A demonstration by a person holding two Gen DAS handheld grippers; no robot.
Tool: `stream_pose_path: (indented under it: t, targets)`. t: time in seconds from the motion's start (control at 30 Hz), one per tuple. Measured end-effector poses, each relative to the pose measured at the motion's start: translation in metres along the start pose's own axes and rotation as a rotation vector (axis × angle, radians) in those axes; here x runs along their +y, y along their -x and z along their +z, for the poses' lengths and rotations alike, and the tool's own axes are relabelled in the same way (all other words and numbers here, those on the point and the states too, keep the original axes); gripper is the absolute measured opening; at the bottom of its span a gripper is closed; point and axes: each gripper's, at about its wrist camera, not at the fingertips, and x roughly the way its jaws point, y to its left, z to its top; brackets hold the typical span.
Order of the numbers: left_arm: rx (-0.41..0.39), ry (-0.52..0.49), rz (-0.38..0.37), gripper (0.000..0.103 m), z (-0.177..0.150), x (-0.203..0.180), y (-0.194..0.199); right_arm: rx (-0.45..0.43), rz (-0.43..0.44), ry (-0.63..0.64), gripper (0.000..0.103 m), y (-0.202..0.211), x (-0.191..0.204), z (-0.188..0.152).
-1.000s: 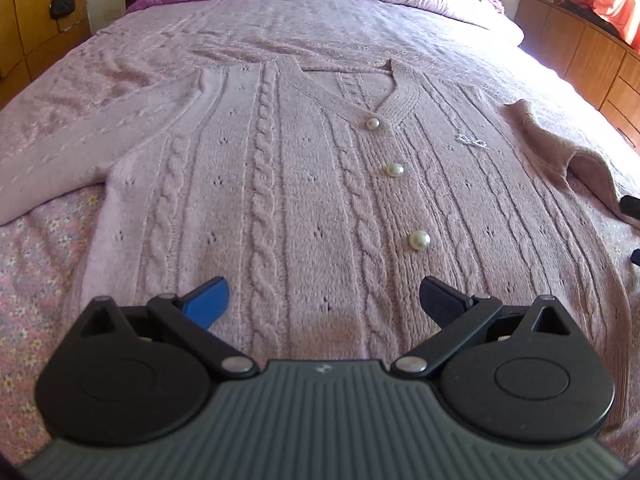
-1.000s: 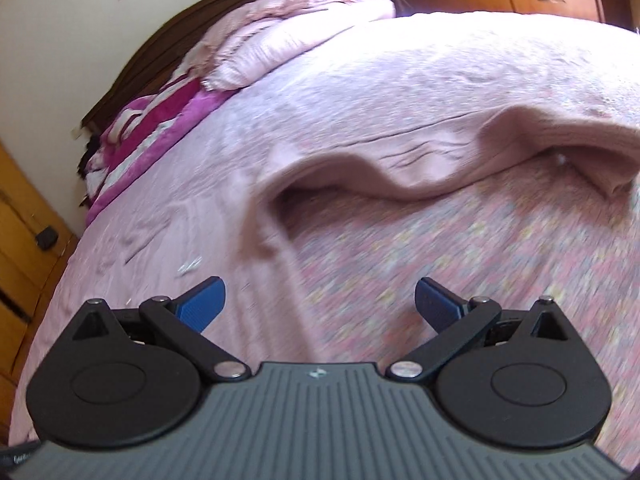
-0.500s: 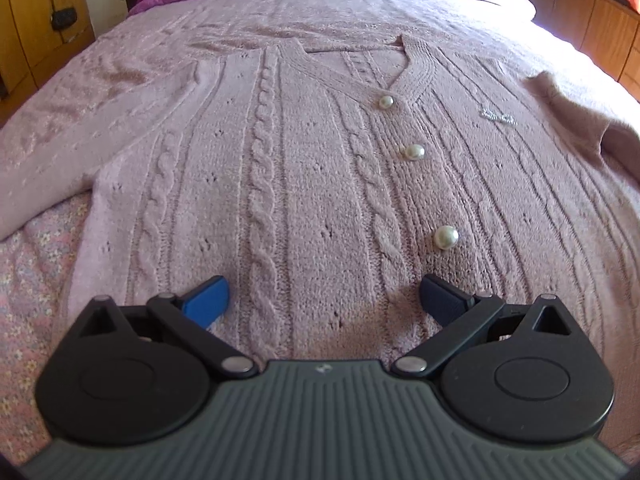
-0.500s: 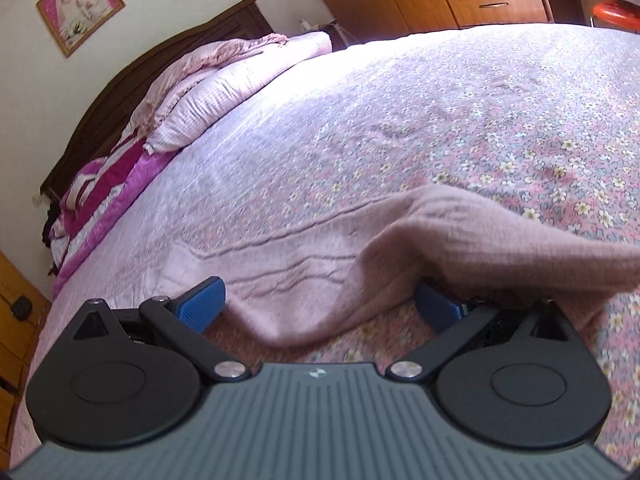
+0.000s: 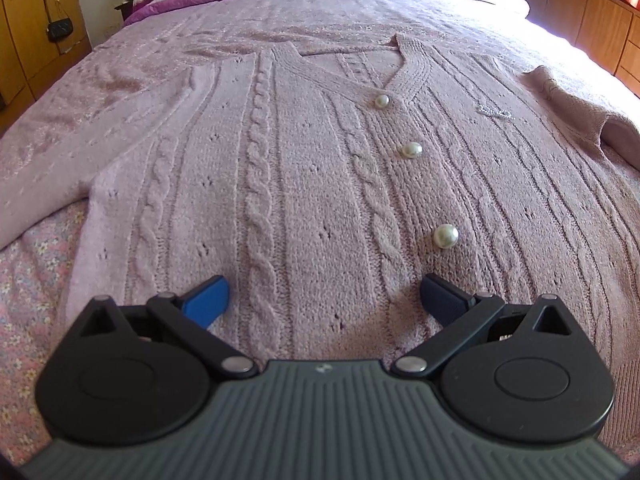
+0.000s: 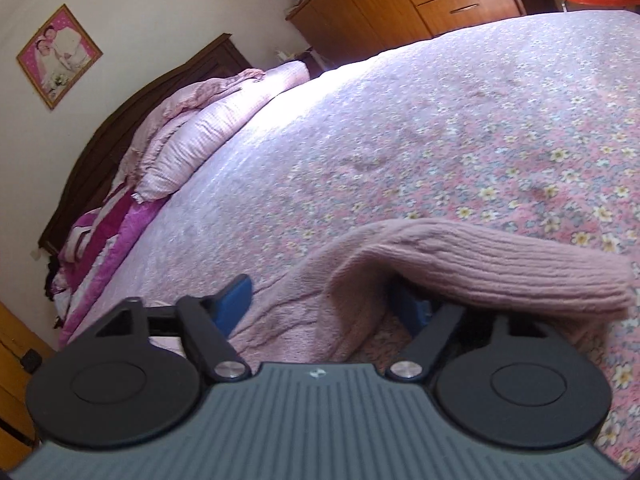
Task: Fold small clothes
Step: 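Move the right tool to a cardigan sleeve cuff and close on it, then carry the held sleeve across the cardigan front and open the right tool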
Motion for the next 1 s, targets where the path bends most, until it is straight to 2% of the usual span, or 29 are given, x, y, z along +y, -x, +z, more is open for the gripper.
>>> stream_pose_path:
  t: [0.07, 0.13, 0.23, 0.33, 0.43, 0.7, 0.83, 1.0]
  targets:
    - [-0.007, -0.001, 0.001, 0.103, -0.001, 0.000, 0.000, 0.006, -0.035, 0.001, 0.056, -0.002, -0.002, 0.003]
    - [-0.011, 0.000, -0.001, 0.103, -0.002, 0.000, 0.001, 0.012, -0.070, 0.000, 0.031, -0.004, -0.005, 0.006]
    - [-0.018, -0.005, -0.002, 0.103, -0.003, 0.001, 0.003, 0.023, -0.078, -0.038, 0.015, -0.004, -0.013, 0.011]
    - [-0.008, 0.005, -0.022, 0.103, 0.000, 0.006, 0.005, 0.008, -0.059, -0.064, 0.011, 0.004, -0.015, 0.015]
    - [-0.005, 0.016, -0.041, 0.103, 0.005, 0.013, 0.010, -0.045, -0.037, -0.030, 0.010, 0.021, -0.005, 0.021]
    - [-0.048, 0.052, -0.026, 0.103, 0.018, 0.036, 0.023, -0.154, 0.043, -0.010, 0.010, 0.059, 0.020, 0.051]
    - [-0.054, 0.050, -0.002, 0.103, 0.026, 0.047, 0.026, -0.151, 0.104, 0.055, 0.010, 0.070, 0.052, 0.053]
    - [-0.064, 0.059, 0.024, 0.103, 0.033, 0.062, 0.031, -0.142, 0.193, 0.134, 0.010, 0.079, 0.103, 0.037]
